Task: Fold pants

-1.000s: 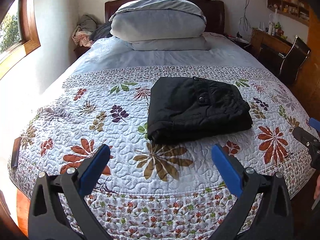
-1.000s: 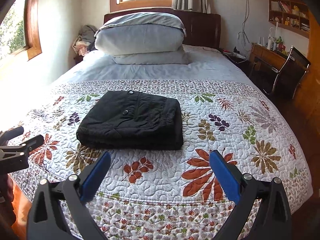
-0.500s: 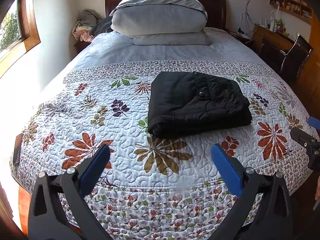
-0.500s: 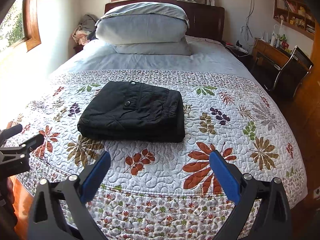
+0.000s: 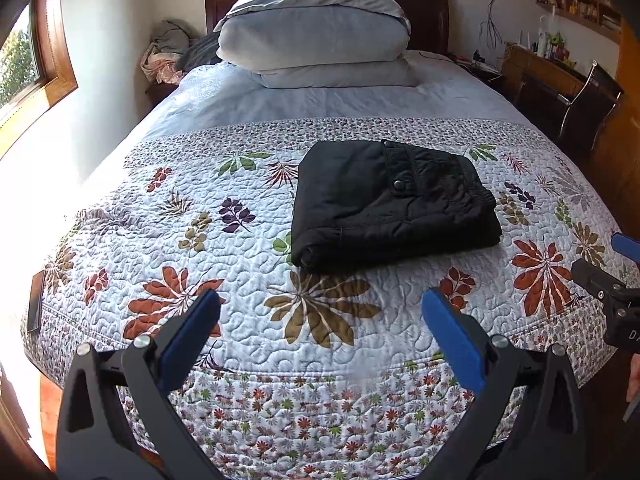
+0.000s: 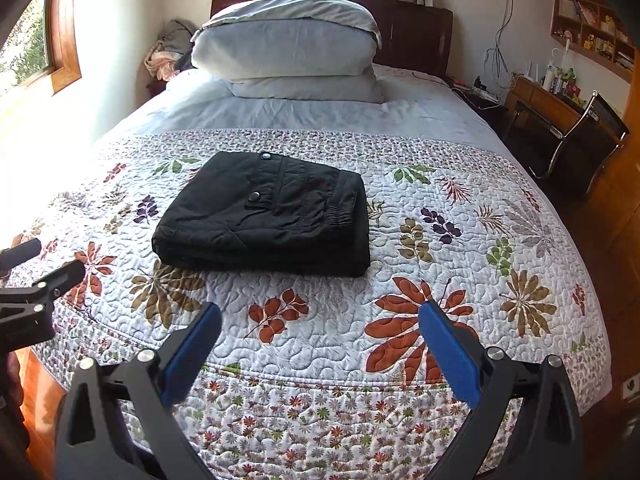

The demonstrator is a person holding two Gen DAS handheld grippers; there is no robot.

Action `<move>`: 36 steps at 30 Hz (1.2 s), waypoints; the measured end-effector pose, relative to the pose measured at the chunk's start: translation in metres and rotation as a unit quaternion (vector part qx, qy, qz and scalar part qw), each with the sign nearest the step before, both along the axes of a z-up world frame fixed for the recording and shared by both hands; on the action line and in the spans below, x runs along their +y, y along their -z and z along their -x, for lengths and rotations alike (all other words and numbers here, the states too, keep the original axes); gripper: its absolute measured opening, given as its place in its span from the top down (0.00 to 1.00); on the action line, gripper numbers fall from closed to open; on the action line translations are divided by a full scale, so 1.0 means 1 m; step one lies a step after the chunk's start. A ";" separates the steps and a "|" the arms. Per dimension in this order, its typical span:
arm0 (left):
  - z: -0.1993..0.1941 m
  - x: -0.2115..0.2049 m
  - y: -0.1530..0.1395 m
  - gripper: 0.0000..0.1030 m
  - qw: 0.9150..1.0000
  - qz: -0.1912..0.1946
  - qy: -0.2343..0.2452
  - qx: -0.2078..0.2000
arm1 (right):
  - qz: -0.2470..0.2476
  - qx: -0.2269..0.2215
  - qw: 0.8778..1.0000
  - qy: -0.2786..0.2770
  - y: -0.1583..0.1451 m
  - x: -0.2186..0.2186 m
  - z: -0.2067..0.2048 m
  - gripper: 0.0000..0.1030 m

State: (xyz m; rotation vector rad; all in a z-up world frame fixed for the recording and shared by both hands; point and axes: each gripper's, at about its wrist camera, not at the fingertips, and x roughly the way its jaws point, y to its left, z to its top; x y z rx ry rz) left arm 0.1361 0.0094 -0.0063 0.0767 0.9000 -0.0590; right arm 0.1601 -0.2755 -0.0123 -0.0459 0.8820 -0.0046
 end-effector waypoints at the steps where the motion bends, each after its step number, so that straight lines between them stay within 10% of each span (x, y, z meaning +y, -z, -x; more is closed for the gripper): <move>1: 0.000 0.000 0.000 0.02 1.000 -0.004 -0.003 0.000 | 0.001 0.000 1.000 0.000 0.000 0.000 0.000 0.03; 36: -0.005 0.002 0.003 0.02 1.000 0.014 0.003 0.006 | 0.005 0.000 1.000 0.002 0.007 -0.003 -0.004 0.03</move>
